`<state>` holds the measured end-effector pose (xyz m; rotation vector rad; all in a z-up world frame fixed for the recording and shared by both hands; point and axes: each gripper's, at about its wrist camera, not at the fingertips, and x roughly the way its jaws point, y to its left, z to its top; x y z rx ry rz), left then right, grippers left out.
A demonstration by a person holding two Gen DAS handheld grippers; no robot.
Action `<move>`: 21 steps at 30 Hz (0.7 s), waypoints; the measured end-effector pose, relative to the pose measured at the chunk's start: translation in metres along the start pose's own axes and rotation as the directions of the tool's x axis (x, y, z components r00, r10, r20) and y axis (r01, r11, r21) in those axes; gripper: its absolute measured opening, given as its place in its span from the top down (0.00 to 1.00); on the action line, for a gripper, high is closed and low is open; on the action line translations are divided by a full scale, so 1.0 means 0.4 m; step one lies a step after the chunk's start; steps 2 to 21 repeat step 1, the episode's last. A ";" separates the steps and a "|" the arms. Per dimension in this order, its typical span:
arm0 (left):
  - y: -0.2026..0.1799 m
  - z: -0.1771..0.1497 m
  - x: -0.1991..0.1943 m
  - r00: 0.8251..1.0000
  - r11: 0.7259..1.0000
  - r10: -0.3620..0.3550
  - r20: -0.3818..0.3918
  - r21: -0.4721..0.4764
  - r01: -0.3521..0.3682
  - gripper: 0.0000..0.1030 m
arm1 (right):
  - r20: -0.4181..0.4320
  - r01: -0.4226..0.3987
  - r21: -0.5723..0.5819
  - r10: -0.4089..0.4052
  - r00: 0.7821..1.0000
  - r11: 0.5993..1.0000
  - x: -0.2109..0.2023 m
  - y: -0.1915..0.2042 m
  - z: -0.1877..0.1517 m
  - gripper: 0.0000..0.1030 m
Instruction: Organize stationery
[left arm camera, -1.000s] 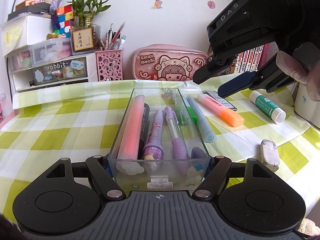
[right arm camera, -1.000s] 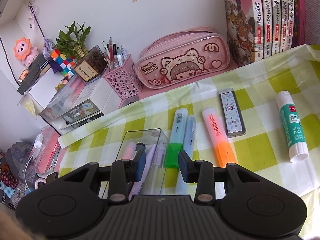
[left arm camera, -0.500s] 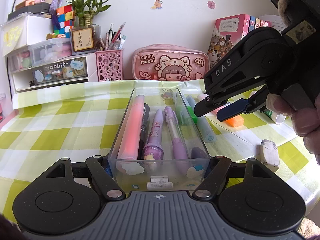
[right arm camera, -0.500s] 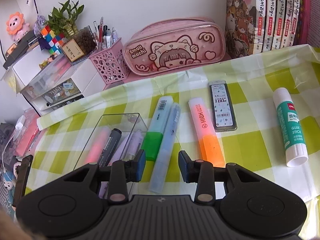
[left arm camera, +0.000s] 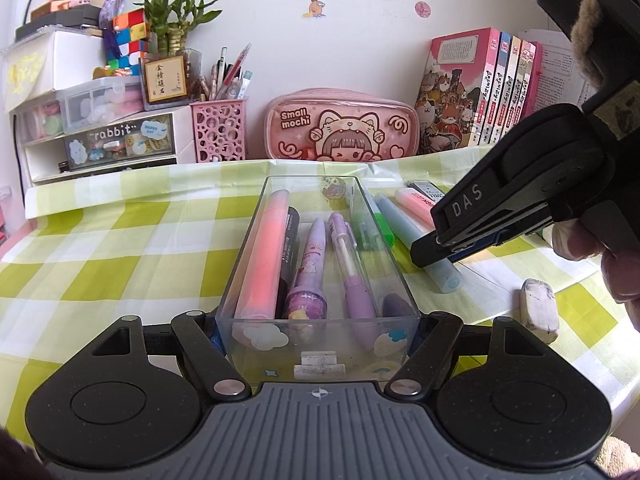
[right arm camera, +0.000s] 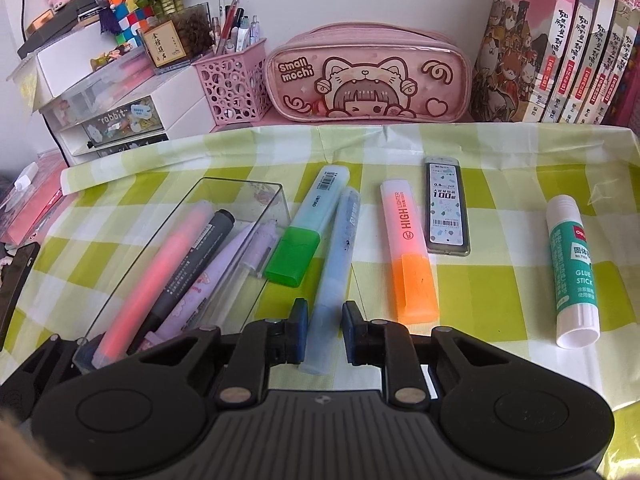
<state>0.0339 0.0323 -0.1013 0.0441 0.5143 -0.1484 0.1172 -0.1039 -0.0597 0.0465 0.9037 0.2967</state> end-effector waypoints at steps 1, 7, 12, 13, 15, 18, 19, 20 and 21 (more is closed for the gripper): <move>0.000 0.000 0.000 1.000 1.000 0.000 0.000 0.000 0.000 0.28 | -0.005 0.000 -0.003 0.000 1.000 1.000 -0.006 -0.001 -0.005 0.78; 0.000 0.000 0.000 1.000 1.000 0.000 0.000 0.000 0.000 0.28 | -0.005 0.000 -0.003 0.000 1.000 1.000 -0.006 -0.001 -0.005 0.78; 0.000 0.000 0.000 1.000 1.000 0.000 0.000 0.000 0.000 0.28 | -0.005 0.000 -0.003 0.000 1.000 1.000 -0.006 -0.001 -0.005 0.78; 0.000 0.000 0.000 1.000 1.000 0.000 0.000 0.000 0.000 0.28 | -0.005 0.000 -0.003 0.000 1.000 1.000 -0.006 -0.001 -0.005 0.78; 0.000 0.000 0.000 1.000 1.000 0.000 0.000 0.000 0.000 0.28 | -0.005 0.000 -0.003 0.000 1.000 1.000 -0.006 -0.001 -0.005 0.78; 0.000 0.000 0.000 1.000 1.000 0.000 0.000 0.000 0.000 0.28 | -0.005 0.000 -0.003 0.000 1.000 1.000 -0.006 -0.001 -0.005 0.78; 0.000 0.000 0.000 1.000 1.000 0.000 0.000 0.000 0.000 0.28 | -0.005 0.000 -0.003 0.000 1.000 1.000 -0.006 -0.001 -0.005 0.78; 0.000 0.000 0.000 1.000 1.000 0.000 0.000 0.000 0.000 0.28 | -0.005 0.000 -0.003 0.000 1.000 1.000 -0.006 -0.001 -0.005 0.78; 0.000 0.000 0.000 1.000 1.000 0.000 0.000 0.000 0.000 0.28 | -0.005 0.000 -0.003 0.000 1.000 1.000 -0.006 -0.001 -0.005 0.78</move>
